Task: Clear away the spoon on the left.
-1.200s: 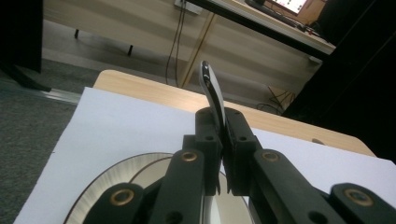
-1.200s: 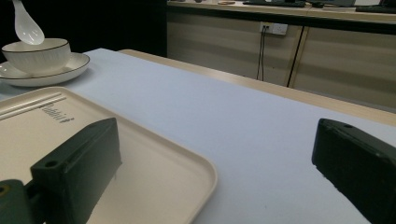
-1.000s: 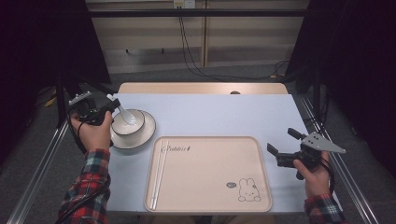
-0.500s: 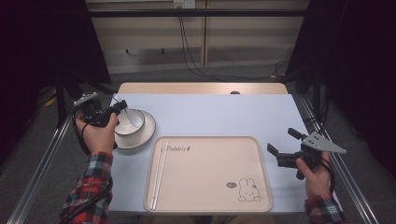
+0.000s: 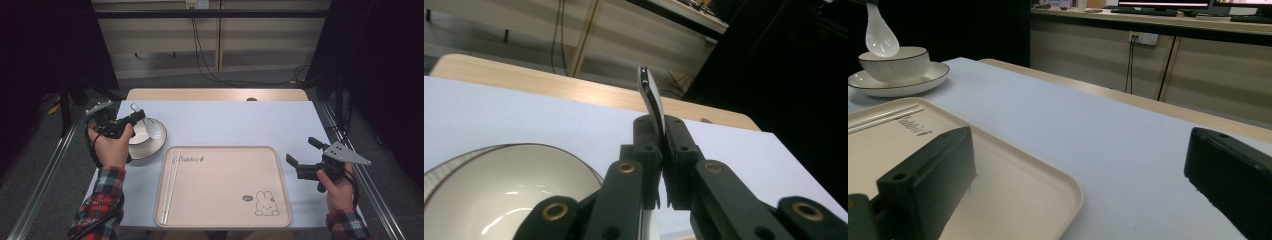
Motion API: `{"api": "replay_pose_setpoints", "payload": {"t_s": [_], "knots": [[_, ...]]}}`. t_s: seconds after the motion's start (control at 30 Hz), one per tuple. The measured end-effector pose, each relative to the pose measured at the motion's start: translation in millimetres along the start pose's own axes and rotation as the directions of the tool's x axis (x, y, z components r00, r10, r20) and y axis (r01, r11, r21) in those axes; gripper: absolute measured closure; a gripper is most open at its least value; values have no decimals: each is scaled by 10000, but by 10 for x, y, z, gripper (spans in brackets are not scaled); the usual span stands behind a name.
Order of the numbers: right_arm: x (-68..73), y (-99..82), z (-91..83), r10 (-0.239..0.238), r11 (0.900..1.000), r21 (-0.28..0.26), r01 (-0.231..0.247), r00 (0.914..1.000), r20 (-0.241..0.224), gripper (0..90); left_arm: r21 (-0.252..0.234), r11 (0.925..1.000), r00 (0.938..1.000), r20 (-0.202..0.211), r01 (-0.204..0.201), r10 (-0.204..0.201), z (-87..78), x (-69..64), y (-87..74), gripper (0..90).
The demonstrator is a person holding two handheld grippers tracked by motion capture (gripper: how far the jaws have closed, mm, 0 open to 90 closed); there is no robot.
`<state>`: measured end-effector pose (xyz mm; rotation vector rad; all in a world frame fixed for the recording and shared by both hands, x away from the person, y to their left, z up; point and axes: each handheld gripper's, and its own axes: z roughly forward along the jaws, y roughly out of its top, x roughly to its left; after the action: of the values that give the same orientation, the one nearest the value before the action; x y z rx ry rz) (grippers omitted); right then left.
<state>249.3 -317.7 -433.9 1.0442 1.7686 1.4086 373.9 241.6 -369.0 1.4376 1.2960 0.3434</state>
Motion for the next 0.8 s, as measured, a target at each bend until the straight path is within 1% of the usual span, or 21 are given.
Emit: {"api": "replay_pose_setpoints", "payload": {"t_s": [0.03, 0.07, 0.1, 0.17, 0.2, 0.23, 0.27, 0.3, 0.37, 0.4, 0.43, 0.47, 0.5, 0.53, 0.63, 0.7, 0.8], "knots": [[2, 0, 1, 5, 10000, -5, -5, 10000, -26, 0, 78, 9999, 9999, 68, -87, 86, -3, -6, -4, 862], [5, 0, 1, 23, 10000, 2, -23, 10000, -10, 0, 127, 9999, 10000, 58, -58, 58, -1, -23, -9, 862], [6, 0, 2, 8, 10000, -7, -8, 10000, -31, 0, 164, 9999, 9999, 138, -23, 21, 4, -38, -16, 862], [8, 0, 3, -8, 10000, -2, 8, 10000, -82, 0, 313, 9993, 9997, 133, -220, 216, 7, -57, -29, 862], [9, 1, 1, -16, 10000, 13, 16, 10000, -79, 0, 311, 9995, 9996, 275, -8, -1, 18, -74, -45, 862], [11, -1, 4, 16, 10000, -23, -16, 10000, -54, 0, 450, 9990, 9994, 338, -75, 60, 15, -69, -49, 862], [11, 0, 4, 26, 10000, -35, -26, 10000, -75, 0, 449, 9990, 9992, 381, 83, -100, 26, -84, -63, 862], [12, 1, 3, 8, 10000, -26, -8, 10000, -17, 0, 563, 9984, 9993, 380, 12, -33, 29, -87, -73, 862], [12, 1, -1, 12, 10000, -12, -12, 10000, -29, 0, 678, 9976, 9982, 577, 116, -155, 38, -100, -100, 862], [12, 1, -1, 16, 10000, -14, -16, 10000, -24, 0, 676, 9976, 9980, 589, 172, -212, 42, -110, -110, 862], [11, 1, 0, 28, 10000, -45, -29, 10000, -55, 0, 727, 9973, 9980, 623, 56, -101, 43, -110, -115, 862], [11, 1, 0, 15, 10000, -62, -15, 10000, -54, 0, 713, 9973, 9977, 646, 178, -224, 51, -131, -127, 862], [12, 3, 0, -25, 10000, -63, 25, 10000, -64, 0, 831, 9965, 9976, 670, 94, -150, 47, -131, -131, 862], [16, 2, -1, -4, 10000, -48, 4, 10000, -87, 0, 836, 9965, 9974, 712, 88, -148, 51, -136, -138, 862], [20, 2, 4, -46, 9999, -119, 45, 9999, -109, 0, 953, 9952, 9967, 757, 203, -276, 59, -170, -158, 862], [21, 2, 5, -77, 9999, -107, 76, 9999, -131, 0, 1137, 9935, 9963, 840, 68, -164, 63, -181, -169, 862], [19, 1, 3, -32, 10000, -85, 31, 9999, -117, 0, 1265, 9919, 9952, 946, 143, -264, 81, -218, -194, 862]]}}
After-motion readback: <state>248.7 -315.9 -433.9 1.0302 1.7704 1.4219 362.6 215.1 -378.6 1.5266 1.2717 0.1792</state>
